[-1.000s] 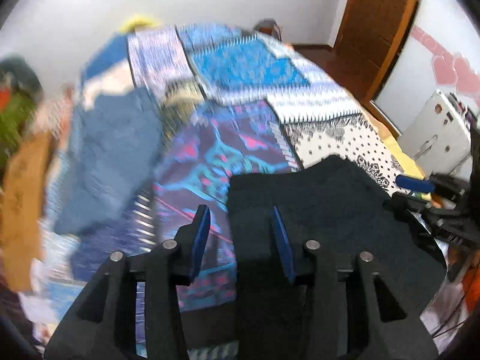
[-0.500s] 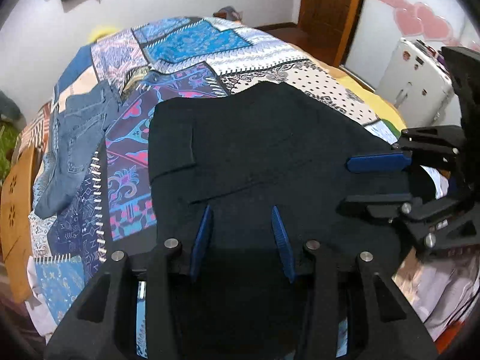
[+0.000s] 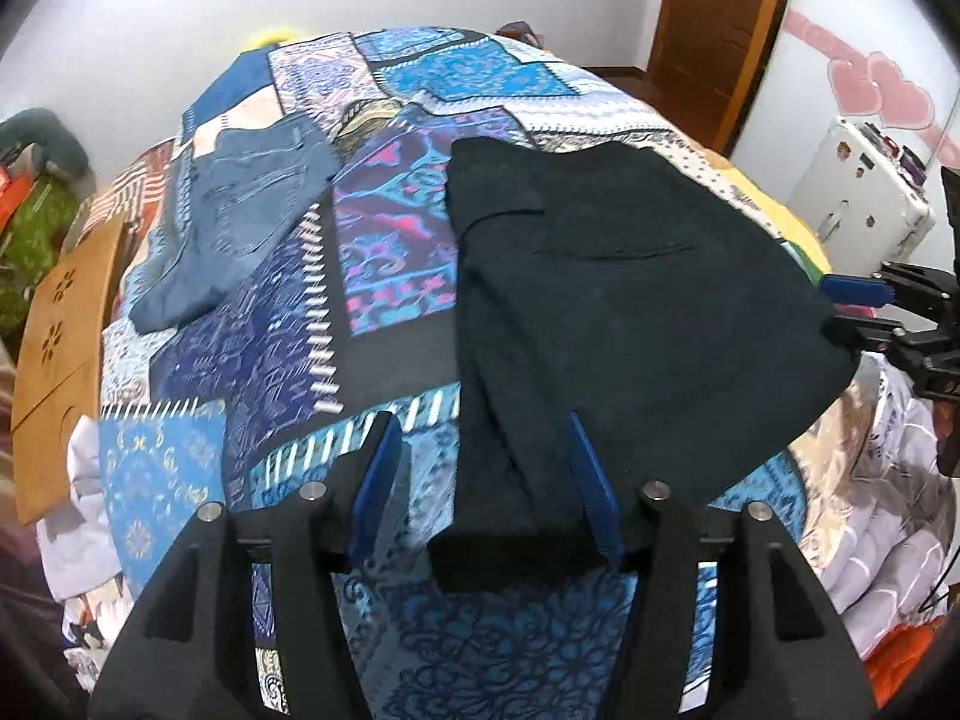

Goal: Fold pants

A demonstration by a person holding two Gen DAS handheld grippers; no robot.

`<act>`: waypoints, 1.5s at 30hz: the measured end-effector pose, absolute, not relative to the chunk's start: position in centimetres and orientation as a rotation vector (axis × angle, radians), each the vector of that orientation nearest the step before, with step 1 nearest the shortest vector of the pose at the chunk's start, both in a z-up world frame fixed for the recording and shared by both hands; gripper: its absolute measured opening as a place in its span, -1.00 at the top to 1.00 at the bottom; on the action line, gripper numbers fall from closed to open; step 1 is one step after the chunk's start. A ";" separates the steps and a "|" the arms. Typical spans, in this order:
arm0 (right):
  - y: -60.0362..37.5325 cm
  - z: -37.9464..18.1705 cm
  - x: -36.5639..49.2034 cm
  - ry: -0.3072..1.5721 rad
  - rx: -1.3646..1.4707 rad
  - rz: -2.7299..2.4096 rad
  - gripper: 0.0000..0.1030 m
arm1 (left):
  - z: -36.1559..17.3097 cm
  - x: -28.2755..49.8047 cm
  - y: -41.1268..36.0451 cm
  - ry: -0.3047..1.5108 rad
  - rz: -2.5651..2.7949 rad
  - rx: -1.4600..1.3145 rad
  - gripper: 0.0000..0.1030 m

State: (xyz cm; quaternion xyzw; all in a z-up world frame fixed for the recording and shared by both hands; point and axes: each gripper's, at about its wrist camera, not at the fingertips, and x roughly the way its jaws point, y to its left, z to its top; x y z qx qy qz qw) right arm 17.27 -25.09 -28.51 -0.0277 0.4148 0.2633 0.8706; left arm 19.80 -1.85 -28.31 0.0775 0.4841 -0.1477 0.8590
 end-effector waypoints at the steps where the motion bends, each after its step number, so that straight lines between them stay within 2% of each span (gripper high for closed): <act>1: -25.4 -28.8 17.3 0.873 -0.041 0.544 0.19 | -28.4 19.7 -1.8 1.020 -0.309 0.161 -0.18; 5: -26.0 -29.1 17.4 0.896 0.019 0.548 0.16 | -27.5 20.0 -2.3 1.020 -0.283 0.187 -0.17; 12: -26.6 -26.6 18.4 0.844 0.018 0.530 0.10 | -25.3 22.2 -3.6 0.990 -0.286 0.185 -0.16; 15: -27.1 -26.0 19.4 0.817 0.024 0.509 0.01 | -24.8 23.9 -4.4 0.988 -0.300 0.163 -0.18; 17: -27.3 -26.0 20.1 0.811 0.023 0.493 0.00 | -24.9 25.1 -5.0 0.993 -0.297 0.160 -0.29; 19: -27.4 -26.4 21.0 0.818 0.028 0.483 -0.04 | -25.4 26.4 -5.4 1.005 -0.280 0.156 -0.57; 21: -27.5 -27.2 22.0 0.833 0.048 0.461 -0.24 | -26.0 27.5 -5.4 1.024 -0.278 0.141 -0.58; 28: -27.6 -31.2 25.0 0.958 0.156 0.484 -0.25 | -30.1 31.2 -4.3 1.215 -0.363 -0.023 -0.61; 30: -27.9 -32.1 25.8 0.984 0.220 0.515 -0.31 | -30.6 31.8 -3.9 1.235 -0.389 -0.084 -0.70; 36: -27.8 -33.7 28.0 1.047 0.330 0.598 -0.47 | -31.4 33.8 -4.7 1.260 -0.465 -0.093 -0.76; 42: -26.6 -34.2 29.6 1.071 0.354 0.640 -0.47 | -32.2 35.2 -7.1 1.279 -0.538 -0.042 -0.79; 44: -26.5 -34.2 30.0 1.073 0.347 0.636 -0.37 | -32.2 35.3 -7.6 1.276 -0.539 -0.030 -0.78; 45: -26.6 -34.0 30.3 1.073 0.342 0.635 -0.20 | -32.2 35.4 -7.7 1.275 -0.539 -0.027 -0.72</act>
